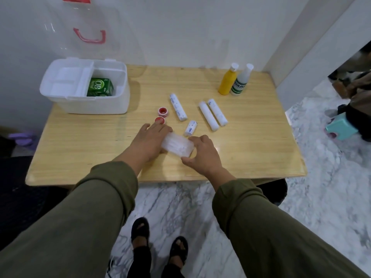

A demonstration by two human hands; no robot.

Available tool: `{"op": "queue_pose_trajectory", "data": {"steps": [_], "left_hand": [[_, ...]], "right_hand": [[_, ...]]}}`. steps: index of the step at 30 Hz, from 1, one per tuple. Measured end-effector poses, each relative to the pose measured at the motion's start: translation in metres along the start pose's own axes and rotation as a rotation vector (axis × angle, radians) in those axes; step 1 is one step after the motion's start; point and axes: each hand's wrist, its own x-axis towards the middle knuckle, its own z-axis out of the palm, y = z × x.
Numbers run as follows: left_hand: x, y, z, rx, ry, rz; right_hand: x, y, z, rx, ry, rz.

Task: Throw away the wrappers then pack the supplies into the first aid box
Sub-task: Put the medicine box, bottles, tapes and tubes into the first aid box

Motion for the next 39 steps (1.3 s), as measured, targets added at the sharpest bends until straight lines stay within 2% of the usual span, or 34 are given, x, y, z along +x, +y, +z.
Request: {"op": "queue_pose_trajectory", "data": {"steps": [9, 18, 30, 36, 39], "left_hand": [[-0.019, 0.008, -0.021, -0.167, 0.116, -0.067], [-0.034, -0.025, -0.074, -0.252, 0.227, -0.157], [-0.039, -0.133, -0.137, -0.282, 0.304, -0.203], [-0.038, -0.184, -0.135, -0.302, 0.305, -0.267], [-0.038, -0.203, -0.129, -0.284, 0.244, -0.342]], "right_hand": [[0.000, -0.014, -0.032, 0.248, -0.069, 0.017], [0.022, -0.077, -0.051, 0.378, -0.048, -0.030], [0.073, -0.193, -0.049, 0.345, -0.015, -0.104], [0.096, -0.214, -0.036, 0.270, -0.023, -0.086], [0.104, -0.217, -0.032, 0.234, -0.017, -0.076]]}}
